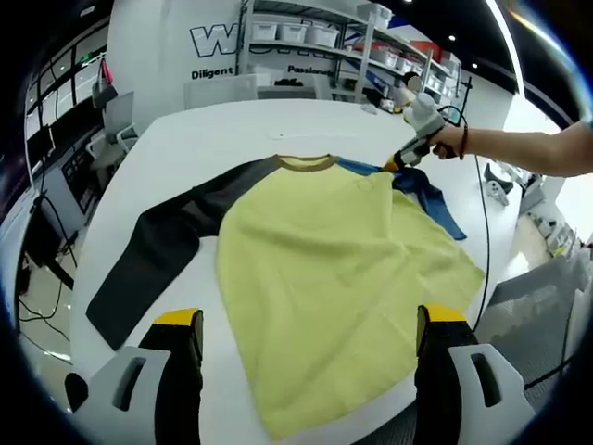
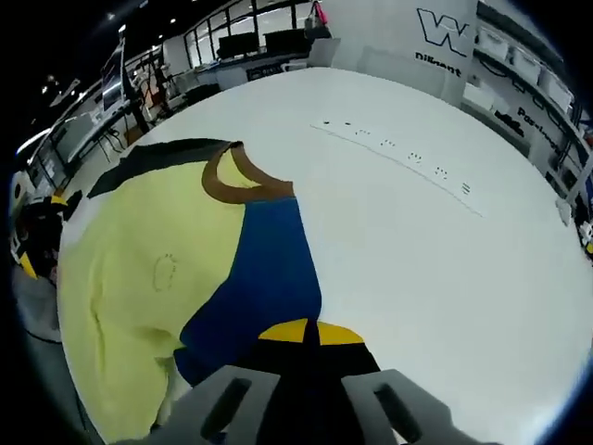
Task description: Fold the garment on the visible template until the final outline fits inside the template.
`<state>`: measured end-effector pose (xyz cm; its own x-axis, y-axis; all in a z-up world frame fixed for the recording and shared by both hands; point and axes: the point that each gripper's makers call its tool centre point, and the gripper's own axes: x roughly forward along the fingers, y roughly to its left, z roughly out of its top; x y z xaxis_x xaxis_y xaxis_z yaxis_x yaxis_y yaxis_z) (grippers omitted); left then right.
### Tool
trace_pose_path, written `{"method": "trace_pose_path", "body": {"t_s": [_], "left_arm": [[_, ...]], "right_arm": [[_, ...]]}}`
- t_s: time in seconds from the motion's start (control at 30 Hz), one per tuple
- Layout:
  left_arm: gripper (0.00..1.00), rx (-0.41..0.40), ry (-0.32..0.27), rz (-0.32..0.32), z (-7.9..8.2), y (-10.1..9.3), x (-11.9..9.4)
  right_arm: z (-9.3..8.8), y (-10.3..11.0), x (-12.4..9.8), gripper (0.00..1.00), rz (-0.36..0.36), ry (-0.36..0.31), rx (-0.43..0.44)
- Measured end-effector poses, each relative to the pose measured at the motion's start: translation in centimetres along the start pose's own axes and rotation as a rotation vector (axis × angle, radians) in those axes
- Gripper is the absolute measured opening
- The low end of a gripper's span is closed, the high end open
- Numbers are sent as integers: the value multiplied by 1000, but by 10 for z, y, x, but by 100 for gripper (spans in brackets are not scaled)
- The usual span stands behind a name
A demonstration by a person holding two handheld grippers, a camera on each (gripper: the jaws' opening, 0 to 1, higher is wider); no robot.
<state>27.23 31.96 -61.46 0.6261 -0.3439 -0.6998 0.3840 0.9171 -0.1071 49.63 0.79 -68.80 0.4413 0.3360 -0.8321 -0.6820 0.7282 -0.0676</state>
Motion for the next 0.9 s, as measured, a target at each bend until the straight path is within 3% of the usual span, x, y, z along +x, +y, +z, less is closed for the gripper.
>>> {"method": "trace_pose_path", "body": {"t_s": [0.17, 0.43, 0.9], "left_arm": [[98, 16, 19, -13, -4, -2, 1], [98, 16, 38, -12, -11, 1, 1], [99, 24, 43, -28, -12, -2, 3]], "right_arm": [[18, -17, -1, 0, -66, -39, -30], [51, -45, 4, 0, -202, -101, -208], [46, -53, 12, 0, -210, -86, -184]]}}
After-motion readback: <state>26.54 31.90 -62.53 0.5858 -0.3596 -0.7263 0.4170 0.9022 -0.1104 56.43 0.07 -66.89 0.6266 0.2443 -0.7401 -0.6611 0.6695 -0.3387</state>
